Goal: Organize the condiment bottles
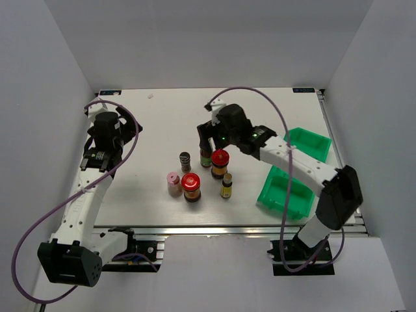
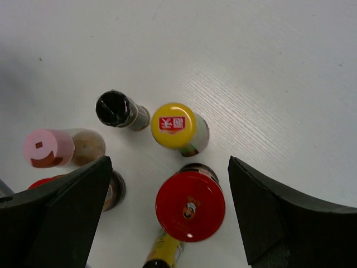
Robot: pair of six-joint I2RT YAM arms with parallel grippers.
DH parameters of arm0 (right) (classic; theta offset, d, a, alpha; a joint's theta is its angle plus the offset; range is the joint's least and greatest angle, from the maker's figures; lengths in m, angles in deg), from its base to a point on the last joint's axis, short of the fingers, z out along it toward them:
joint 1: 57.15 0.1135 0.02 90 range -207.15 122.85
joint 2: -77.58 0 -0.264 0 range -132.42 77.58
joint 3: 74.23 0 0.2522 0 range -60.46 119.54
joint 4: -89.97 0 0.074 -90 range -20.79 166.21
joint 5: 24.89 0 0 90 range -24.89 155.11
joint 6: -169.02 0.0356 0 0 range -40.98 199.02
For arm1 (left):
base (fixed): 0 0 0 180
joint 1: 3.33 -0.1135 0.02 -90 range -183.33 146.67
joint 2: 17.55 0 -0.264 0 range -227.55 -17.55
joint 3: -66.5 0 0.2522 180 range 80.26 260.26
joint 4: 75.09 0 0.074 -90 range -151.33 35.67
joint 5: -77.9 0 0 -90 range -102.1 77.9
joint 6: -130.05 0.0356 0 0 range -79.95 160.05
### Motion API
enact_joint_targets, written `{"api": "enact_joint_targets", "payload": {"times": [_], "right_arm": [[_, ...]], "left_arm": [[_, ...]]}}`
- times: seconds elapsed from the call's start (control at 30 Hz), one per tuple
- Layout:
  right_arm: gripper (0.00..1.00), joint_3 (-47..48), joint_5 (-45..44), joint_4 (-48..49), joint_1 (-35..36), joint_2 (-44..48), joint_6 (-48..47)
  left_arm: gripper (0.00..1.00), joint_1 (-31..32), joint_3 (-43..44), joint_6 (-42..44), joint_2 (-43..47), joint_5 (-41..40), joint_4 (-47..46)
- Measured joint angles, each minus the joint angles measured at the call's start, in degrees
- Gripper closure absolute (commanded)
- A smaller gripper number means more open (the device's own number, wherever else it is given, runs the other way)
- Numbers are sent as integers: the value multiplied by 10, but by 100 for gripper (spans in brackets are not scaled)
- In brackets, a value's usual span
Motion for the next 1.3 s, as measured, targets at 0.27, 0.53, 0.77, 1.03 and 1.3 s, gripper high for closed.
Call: {"api": "enact_joint_targets", "payload": {"times": [0.27, 0.53, 0.77, 1.03, 1.3], "right_arm": [[18, 97, -70, -45, 45, -139, -6], [64, 114, -112, -53, 49, -173, 17], [73, 114, -134, -57, 53, -173, 40], [79, 160, -171, -101, 49, -173, 36], [79, 203, -174, -118, -54, -97, 45]], "left_arm": [[2, 0, 0, 0, 0, 0, 2], [2, 0, 0, 0, 0, -3, 2], [2, 0, 0, 0, 0, -5, 2], [2, 0, 0, 0, 0, -2, 1], [2, 0, 0, 7, 5, 8, -3]]}}
